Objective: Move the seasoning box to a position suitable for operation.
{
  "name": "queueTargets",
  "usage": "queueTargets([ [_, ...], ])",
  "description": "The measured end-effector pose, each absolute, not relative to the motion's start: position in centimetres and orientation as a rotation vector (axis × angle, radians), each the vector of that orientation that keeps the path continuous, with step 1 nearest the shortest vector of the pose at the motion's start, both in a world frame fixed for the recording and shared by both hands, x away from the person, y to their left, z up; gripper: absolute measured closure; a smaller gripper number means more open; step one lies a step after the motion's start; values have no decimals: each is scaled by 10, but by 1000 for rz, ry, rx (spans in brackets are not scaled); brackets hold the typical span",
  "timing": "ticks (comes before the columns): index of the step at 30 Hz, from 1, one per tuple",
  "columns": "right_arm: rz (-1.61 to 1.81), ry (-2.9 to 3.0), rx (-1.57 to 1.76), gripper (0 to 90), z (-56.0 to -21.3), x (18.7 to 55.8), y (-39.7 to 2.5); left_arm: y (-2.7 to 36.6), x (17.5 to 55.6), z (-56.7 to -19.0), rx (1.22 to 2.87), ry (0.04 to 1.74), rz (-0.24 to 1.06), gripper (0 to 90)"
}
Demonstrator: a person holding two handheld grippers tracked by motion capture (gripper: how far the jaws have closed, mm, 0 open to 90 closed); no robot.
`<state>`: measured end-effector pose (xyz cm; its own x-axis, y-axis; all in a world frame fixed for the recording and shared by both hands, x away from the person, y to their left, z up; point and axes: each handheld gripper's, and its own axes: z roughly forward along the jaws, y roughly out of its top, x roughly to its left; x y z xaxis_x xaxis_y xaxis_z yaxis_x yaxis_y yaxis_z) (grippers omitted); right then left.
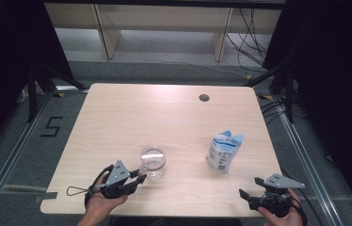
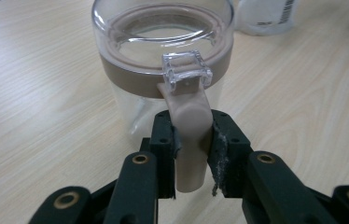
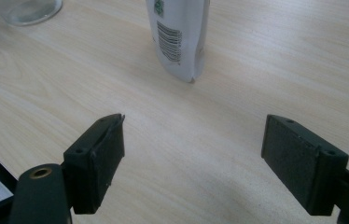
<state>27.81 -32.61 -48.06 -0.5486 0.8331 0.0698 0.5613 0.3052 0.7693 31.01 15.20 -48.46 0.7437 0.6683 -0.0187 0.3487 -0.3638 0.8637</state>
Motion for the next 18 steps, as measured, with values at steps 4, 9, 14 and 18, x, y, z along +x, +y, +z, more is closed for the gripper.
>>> queueTargets([
  [4, 1107, 2235, 1252, 224, -481, 278, -326, 150, 311, -484, 1995, 743, 400, 724],
  [9, 1108, 2237, 1248, 224, -481, 278, -326, 145, 312, -485, 1999, 711, 384, 724],
  [14, 1106, 2245, 1277, 224, -480, 277, -325, 140, 313, -485, 2002, 656, 355, 725],
  [18, 1111, 2251, 1299, 224, -480, 276, -324, 138, 315, -485, 2021, 604, 326, 723],
])
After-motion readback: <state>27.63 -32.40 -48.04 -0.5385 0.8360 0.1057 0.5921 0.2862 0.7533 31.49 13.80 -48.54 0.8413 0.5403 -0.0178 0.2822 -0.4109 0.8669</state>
